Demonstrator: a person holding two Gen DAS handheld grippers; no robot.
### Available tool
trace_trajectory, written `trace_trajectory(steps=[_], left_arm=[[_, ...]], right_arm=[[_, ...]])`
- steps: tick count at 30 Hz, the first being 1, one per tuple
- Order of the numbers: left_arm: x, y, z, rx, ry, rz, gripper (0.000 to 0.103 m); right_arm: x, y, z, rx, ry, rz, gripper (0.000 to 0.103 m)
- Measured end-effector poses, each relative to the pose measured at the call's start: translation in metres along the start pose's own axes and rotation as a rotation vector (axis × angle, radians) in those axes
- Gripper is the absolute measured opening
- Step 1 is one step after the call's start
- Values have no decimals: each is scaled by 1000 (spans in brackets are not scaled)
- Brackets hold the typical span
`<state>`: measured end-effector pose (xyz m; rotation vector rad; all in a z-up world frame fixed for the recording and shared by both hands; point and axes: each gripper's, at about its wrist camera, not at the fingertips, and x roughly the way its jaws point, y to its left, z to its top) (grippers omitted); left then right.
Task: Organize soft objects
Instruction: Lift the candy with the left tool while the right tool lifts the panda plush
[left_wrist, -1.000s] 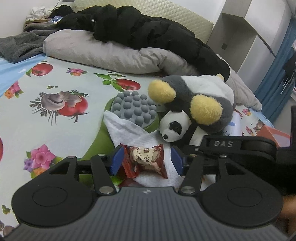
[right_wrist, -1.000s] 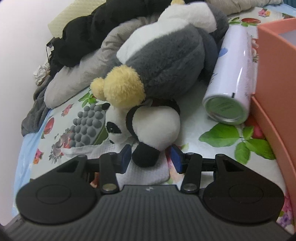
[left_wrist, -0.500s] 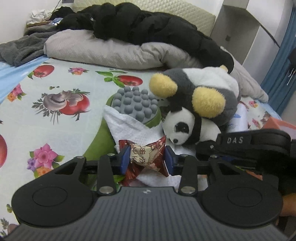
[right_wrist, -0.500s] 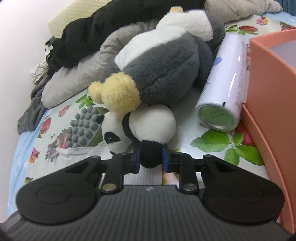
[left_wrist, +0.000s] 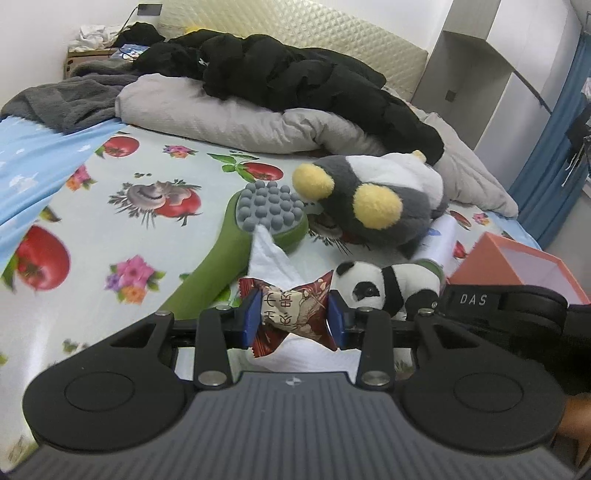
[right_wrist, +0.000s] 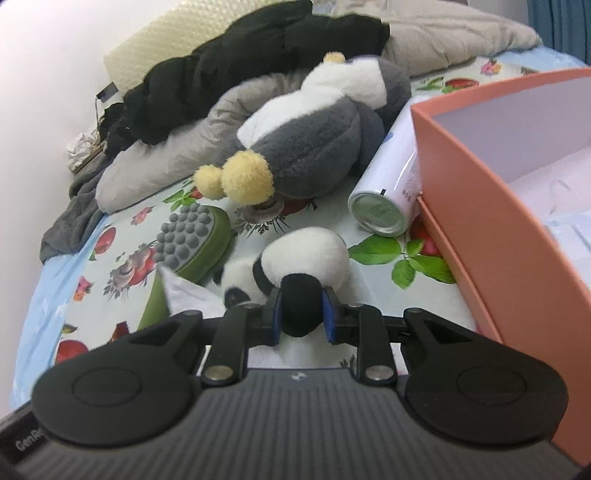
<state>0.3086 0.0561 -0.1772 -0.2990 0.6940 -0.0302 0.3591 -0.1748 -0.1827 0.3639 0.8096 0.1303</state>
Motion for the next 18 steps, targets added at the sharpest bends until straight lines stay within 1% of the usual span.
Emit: trace_trajectory(steps=[4, 10, 14, 18], left_arm=[[-26, 0, -13, -6, 1, 3, 43], [-53, 11, -35, -35, 27, 17, 43], [-64, 21, -52, -48, 53, 25, 43], [-68, 30, -74, -66, 88, 27, 43]], right_arm=[[-23, 6, -10, -45, -24, -10, 25], [-51, 9, -36, -100, -18, -28, 25], [-68, 10, -58, -141, 4, -36, 25], [-84, 13, -82, -183, 43, -38, 25]])
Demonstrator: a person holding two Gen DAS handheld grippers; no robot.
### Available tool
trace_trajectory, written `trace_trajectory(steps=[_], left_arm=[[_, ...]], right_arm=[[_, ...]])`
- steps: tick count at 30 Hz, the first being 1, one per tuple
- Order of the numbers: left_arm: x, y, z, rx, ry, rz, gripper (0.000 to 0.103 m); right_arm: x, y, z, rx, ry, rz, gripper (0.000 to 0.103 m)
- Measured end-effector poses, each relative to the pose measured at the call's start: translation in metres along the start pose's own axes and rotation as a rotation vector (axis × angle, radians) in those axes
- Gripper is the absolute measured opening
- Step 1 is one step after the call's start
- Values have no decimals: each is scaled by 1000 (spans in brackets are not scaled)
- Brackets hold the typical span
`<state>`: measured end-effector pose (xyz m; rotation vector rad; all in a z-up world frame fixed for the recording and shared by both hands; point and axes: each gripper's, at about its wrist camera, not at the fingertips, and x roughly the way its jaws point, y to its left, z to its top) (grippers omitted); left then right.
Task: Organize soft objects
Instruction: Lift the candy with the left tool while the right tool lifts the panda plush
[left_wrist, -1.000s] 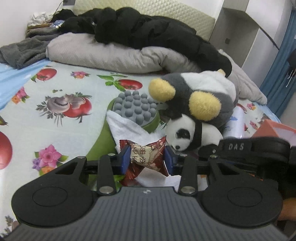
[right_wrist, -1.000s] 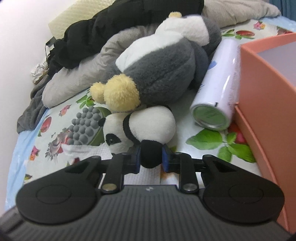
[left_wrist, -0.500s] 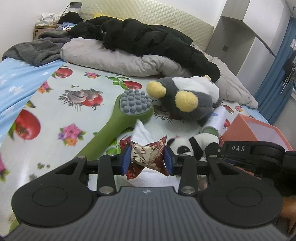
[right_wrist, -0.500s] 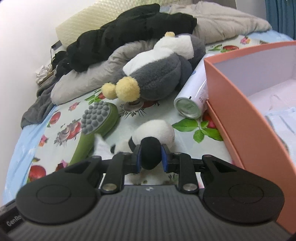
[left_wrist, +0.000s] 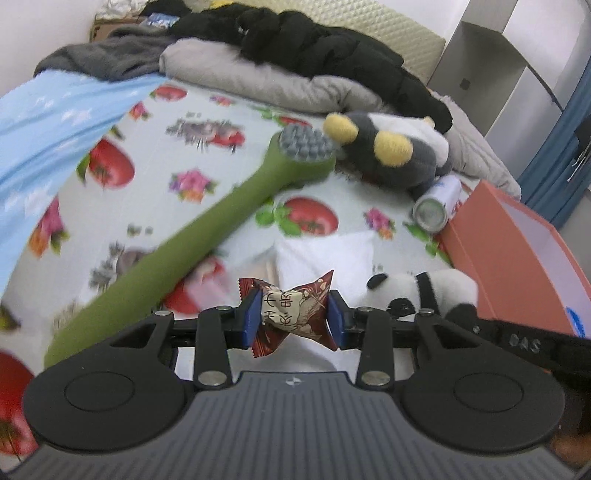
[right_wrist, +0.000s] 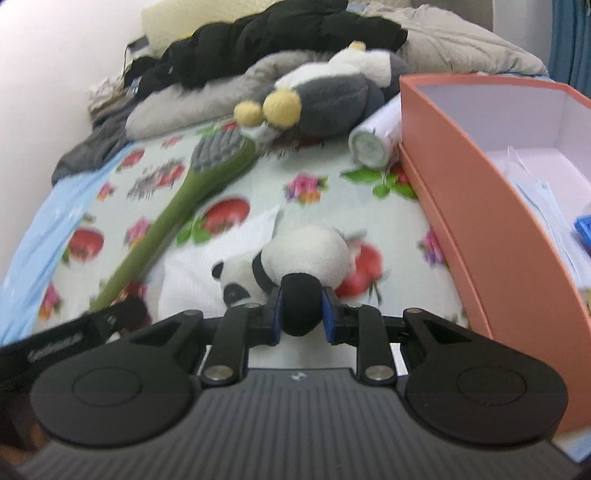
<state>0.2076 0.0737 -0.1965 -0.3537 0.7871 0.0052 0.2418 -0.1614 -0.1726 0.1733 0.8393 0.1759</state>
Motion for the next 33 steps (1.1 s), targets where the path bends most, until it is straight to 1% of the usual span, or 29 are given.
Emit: trace_trajectory(steps=[5, 7, 10, 12, 13, 14, 16, 18, 22, 25, 27, 29, 31, 33], left_arm=[[7, 7, -16, -25, 32, -2, 43], [10, 8, -18, -24, 36, -7, 43], [11, 8, -17, -20, 37, -9, 43], [11, 8, -16, -17, 34, -5, 43], [10, 9, -16, -17, 34, -6, 43], [10, 9, -15, -18, 34, -7, 43], [8, 10, -15, -19, 33, -5, 43], [7, 11, -15, -17, 33, -4, 43], [5, 13, -17, -15, 33, -5, 43], [4, 14, -17, -15, 32, -5, 43], [1, 14, -17, -13, 31, -4, 43], [-3, 15, -17, -8, 30, -9, 43], [-6, 16, -18, -5, 32, -9, 43], [-9, 18, -20, -7, 31, -13, 43]], right_arm=[[-8, 5, -28, -25, 84, 11, 26], [-8, 6, -37, -35, 129, 38, 27], [-11, 4, -46, -52, 159, 82, 29], [-15, 2, -46, -70, 170, 109, 37], [-16, 0, -46, -81, 176, 115, 47], [-18, -1, -44, -96, 177, 114, 54], [-25, -3, -42, -132, 164, 103, 60], [-29, -7, -38, -157, 152, 94, 60], [-34, -9, -25, -238, 96, 80, 60], [-30, -4, -13, -325, 50, 70, 60], [-23, -1, -6, -380, 41, 82, 60], [-11, 0, 0, -397, 70, 92, 60], [2, -2, 5, -414, 118, 126, 60], [12, -2, 6, -440, 164, 142, 60]])
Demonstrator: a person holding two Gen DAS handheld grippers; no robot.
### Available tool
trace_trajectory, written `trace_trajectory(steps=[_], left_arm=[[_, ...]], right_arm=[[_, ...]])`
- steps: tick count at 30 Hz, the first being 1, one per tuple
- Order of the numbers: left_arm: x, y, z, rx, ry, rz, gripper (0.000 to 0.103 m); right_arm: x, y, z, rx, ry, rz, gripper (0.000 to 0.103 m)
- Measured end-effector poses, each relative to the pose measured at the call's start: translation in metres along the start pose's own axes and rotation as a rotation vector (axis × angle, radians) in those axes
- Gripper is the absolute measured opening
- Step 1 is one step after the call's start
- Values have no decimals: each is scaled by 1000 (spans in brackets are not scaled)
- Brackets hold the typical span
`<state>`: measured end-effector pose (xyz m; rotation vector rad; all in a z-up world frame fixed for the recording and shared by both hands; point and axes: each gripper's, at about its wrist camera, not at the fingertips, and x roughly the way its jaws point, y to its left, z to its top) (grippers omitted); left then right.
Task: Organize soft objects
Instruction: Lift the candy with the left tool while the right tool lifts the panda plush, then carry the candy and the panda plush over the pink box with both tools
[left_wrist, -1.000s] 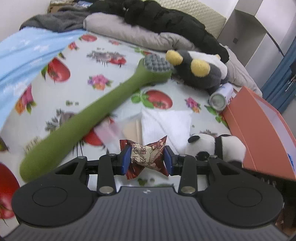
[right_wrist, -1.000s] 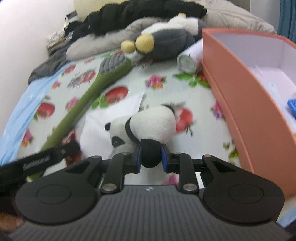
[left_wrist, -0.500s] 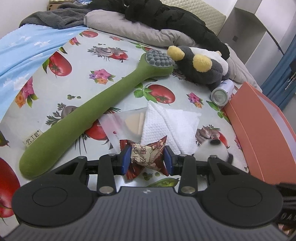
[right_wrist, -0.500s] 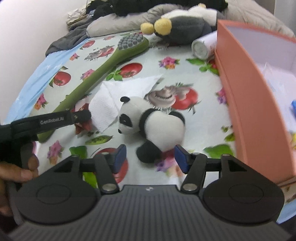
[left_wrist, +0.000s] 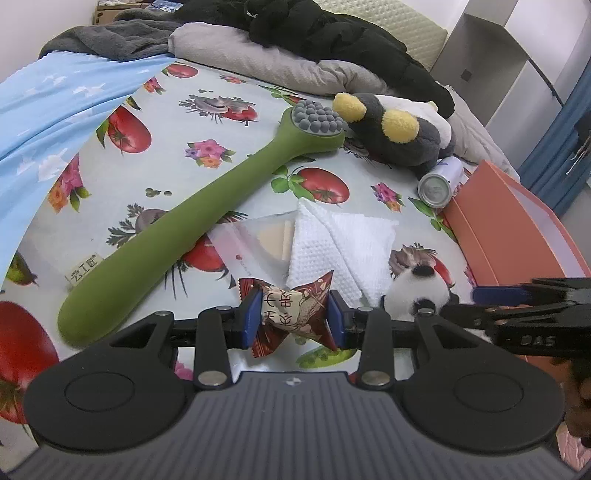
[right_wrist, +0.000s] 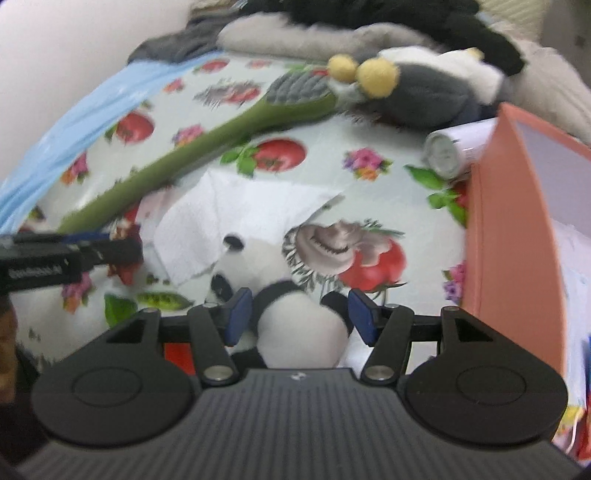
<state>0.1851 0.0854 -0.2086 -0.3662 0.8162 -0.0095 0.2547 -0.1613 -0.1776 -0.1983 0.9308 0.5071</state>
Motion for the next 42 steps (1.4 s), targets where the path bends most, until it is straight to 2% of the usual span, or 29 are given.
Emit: trace_trajectory(steps=[4, 7, 11, 17, 26, 32, 42], left_arm=[[-3, 2, 0, 2, 23, 9, 43], [-10, 2, 3, 28, 30, 0, 43], [-18, 4, 7, 58, 32, -12, 43], [-35, 0, 16, 70, 24, -55, 43], [-55, -22, 25, 140, 35, -105, 43], [-63, -38, 29, 143, 26, -112, 43], [-106, -85, 38, 151, -33, -138, 43]], right_arm=[[12, 11, -1, -109, 52, 26, 60], [18, 18, -7, -176, 86, 3, 57], [14, 23, -7, -172, 79, -25, 52], [-11, 19, -9, -2, 36, -64, 52], [-34, 12, -24, 280, -16, -113, 51], [-46, 21, -29, 341, -49, -115, 51], [-112, 24, -21, 355, -177, -106, 51]])
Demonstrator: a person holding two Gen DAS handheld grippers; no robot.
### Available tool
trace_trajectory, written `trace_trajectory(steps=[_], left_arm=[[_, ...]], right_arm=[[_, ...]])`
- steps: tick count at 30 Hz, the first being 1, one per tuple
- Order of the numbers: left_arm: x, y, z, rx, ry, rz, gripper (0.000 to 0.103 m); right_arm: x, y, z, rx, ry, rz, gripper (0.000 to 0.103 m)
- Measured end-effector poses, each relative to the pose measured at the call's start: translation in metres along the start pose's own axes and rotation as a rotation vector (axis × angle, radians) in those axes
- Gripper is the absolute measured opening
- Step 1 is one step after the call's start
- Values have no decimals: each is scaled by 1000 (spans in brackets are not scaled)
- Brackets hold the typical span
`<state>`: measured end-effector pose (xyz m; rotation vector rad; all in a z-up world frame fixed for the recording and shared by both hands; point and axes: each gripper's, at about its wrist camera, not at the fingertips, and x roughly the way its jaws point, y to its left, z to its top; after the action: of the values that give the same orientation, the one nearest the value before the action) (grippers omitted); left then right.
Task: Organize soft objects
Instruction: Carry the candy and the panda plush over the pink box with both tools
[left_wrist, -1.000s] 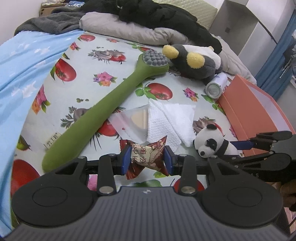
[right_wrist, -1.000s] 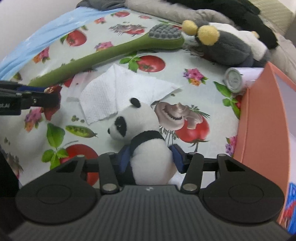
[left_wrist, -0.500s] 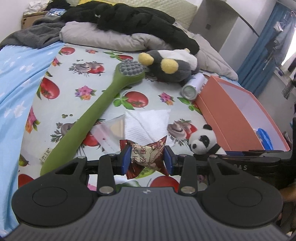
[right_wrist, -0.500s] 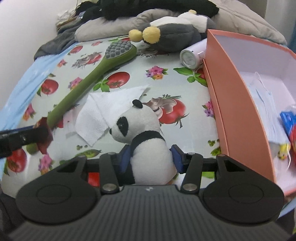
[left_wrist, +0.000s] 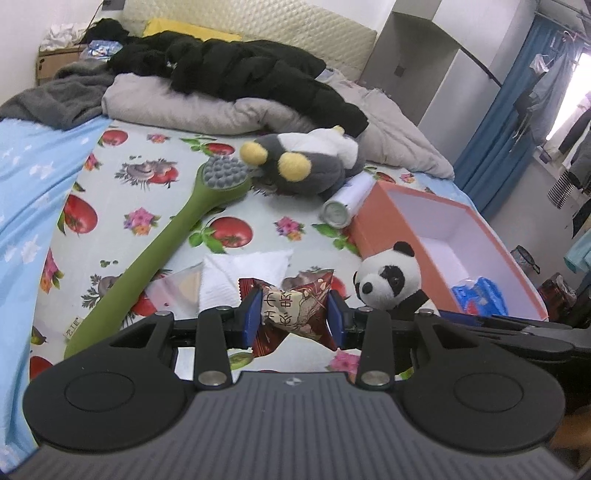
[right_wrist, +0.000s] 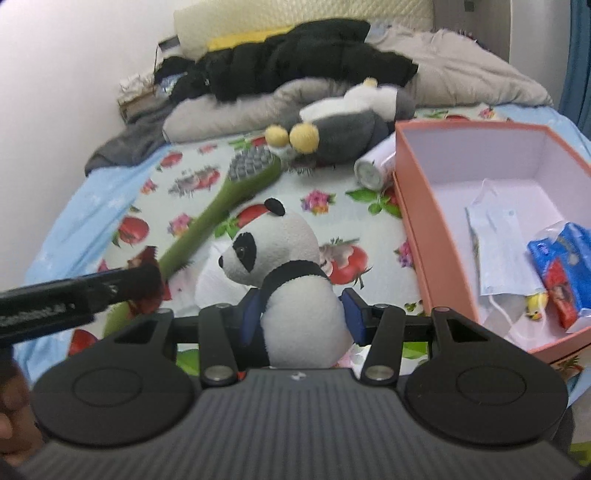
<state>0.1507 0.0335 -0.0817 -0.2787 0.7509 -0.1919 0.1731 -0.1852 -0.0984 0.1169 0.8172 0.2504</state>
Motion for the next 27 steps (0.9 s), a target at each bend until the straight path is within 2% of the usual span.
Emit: trace_trajectory(steps=[8, 16, 22, 27], left_arm=[[-34, -31, 9, 15, -70, -17, 43], [-56, -60, 0, 15, -112, -24, 43], [-72, -74, 0, 13, -118, -63, 43], [-77, -95, -3, 33, -112, -97, 43]], right_arm=[[-49, -11, 5, 26, -88, 12, 51], [-85, -28, 6, 24, -150, 21, 51], [-108, -37, 1, 41, -181, 30, 51], [-127, -49, -2, 67, -208, 5, 51]])
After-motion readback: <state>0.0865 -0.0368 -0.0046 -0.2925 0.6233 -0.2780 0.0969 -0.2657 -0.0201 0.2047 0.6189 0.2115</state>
